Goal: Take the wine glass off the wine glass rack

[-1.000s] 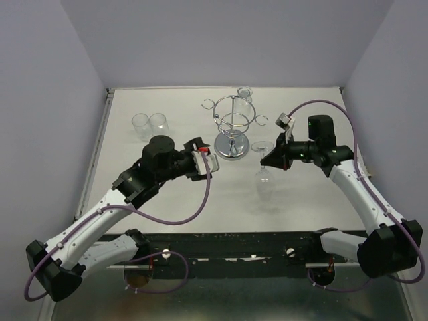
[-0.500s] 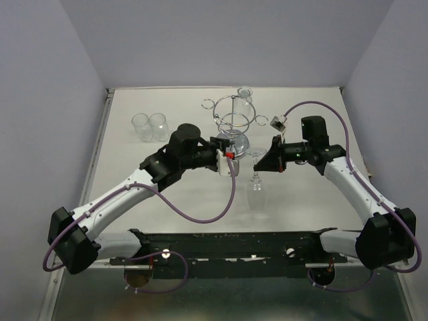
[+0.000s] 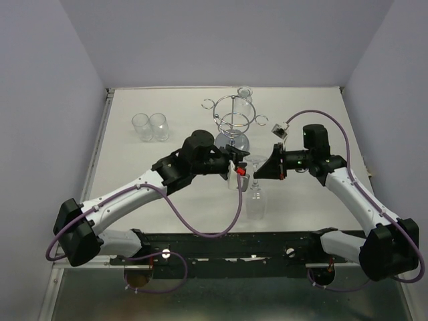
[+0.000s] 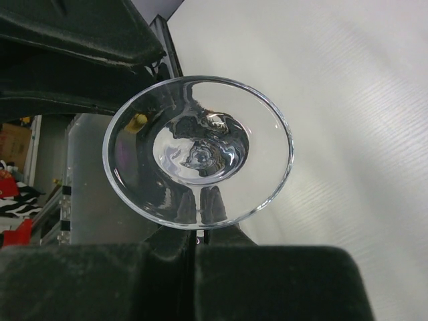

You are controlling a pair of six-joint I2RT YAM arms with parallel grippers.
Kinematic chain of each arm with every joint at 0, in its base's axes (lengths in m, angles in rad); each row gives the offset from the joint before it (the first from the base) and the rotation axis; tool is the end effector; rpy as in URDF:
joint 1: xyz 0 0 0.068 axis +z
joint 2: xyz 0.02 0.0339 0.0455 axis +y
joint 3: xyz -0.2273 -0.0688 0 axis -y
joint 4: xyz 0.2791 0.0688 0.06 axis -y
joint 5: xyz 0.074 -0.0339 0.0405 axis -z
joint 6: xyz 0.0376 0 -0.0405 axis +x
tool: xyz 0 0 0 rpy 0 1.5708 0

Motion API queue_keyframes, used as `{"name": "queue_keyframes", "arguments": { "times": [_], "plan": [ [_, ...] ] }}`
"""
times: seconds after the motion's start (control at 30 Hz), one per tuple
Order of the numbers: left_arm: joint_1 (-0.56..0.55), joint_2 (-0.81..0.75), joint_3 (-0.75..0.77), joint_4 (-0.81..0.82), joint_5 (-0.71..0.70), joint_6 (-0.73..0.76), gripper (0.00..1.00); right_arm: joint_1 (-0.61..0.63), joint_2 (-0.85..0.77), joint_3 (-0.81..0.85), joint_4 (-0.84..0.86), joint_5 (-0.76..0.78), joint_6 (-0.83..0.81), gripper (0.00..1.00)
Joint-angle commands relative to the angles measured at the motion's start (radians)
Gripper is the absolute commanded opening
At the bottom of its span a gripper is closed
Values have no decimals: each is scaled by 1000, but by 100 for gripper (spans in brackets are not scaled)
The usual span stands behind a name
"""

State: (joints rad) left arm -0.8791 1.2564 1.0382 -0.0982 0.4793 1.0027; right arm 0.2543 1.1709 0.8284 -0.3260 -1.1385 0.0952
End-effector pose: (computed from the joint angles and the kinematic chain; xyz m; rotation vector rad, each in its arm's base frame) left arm 0.2017 -0.2708 0.2944 1.6769 0.8196 -0.3659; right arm 0.2672 0.1047 0.2300 -0.7907 1.9787 1.4540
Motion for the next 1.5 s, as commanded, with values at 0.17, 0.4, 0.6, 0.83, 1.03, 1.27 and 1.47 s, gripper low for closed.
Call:
{"name": "queue_keyframes", "arguments": {
  "times": [0.17,0.4,0.6,0.83,1.03,1.27,1.47],
  "plan": [
    [-40,60,45,-17,-47,66,42,7,-66,-41,54,-61,43,1],
    [-49,77,43,-12,-96,85,33,5,-68,-45,53,-55,40,1],
    [-50,92,51,-17,-108,86,24,7,-63,-35,50,-55,38,1],
    [-50,97,52,14,-102,24,0,7,-70,-43,41,-20,41,22],
    [-47,61,40,-20,-126,-102,0,5,-80,-23,1,-9,12,71],
    [12,-52,-38,-126,-110,-300,0,5,-106,57,-200,25,-175,82],
    [58,-175,-168,-185,-82,-432,0,5,-117,52,-246,49,-230,83]
  ]
}}
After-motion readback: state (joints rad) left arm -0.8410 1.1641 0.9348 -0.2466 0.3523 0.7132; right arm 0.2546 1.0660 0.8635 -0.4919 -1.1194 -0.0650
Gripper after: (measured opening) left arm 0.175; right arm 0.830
